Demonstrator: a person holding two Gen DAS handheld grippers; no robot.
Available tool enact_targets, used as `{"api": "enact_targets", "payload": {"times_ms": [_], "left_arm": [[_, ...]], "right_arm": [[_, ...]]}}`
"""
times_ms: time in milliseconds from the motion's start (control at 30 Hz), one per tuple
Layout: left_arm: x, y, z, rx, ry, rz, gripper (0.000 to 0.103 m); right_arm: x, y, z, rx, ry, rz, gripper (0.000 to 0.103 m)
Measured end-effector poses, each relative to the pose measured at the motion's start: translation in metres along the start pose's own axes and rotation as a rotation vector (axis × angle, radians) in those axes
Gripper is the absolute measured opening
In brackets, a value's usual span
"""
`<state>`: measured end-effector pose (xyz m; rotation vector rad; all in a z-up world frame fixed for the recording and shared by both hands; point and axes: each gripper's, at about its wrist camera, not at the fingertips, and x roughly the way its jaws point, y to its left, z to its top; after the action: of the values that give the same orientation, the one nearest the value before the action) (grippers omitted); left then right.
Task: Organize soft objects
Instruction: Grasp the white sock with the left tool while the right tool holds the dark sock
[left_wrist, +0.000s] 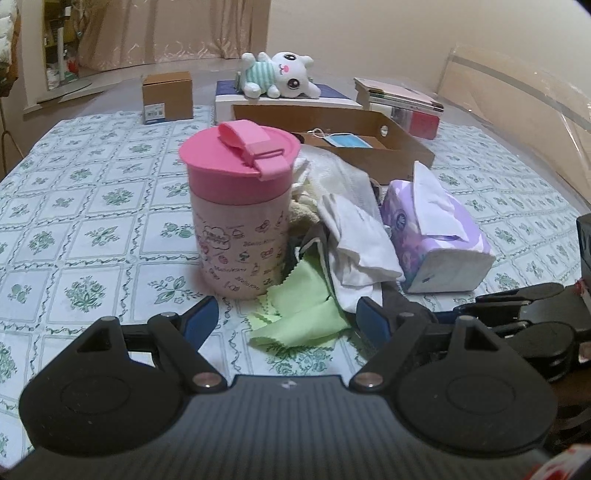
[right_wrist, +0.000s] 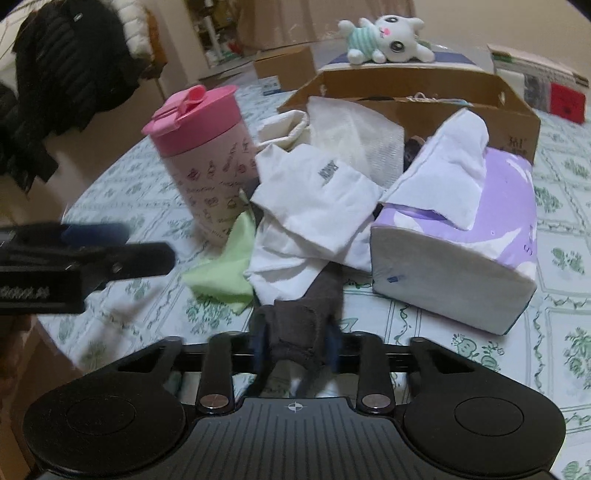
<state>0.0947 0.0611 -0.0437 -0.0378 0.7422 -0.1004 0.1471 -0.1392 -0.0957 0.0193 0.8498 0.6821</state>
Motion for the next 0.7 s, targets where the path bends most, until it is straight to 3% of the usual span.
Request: {"api": "enact_targets", "payload": {"times_ms": [67, 267, 467, 700], "left_arm": [[-0.001, -0.004, 0.001, 0.014, -0.007, -0.011, 0.08], [-0.009, -0.019, 0.007, 0.117, -0.042, -0.079, 0.079], [-0.004, -0.054, 0.005, 0.412, -0.044, -0.165, 0.078], [0.012, -0.096, -0.003, 0.748, -0.046, -0.31, 0.073]], "right_arm": [[-0.006, 0.003, -0.001, -0.032, 0.007, 0.008, 0.021], [-0.032, 0.004, -0.011, -0.121, 0.06, 0.018, 0.02], [-0.045, -0.011, -0.023, -0.155, 0.092, -0.025, 0.02], [-0.05, -0.02, -0.027, -0.149, 0.088, -0.017, 0.02]]}}
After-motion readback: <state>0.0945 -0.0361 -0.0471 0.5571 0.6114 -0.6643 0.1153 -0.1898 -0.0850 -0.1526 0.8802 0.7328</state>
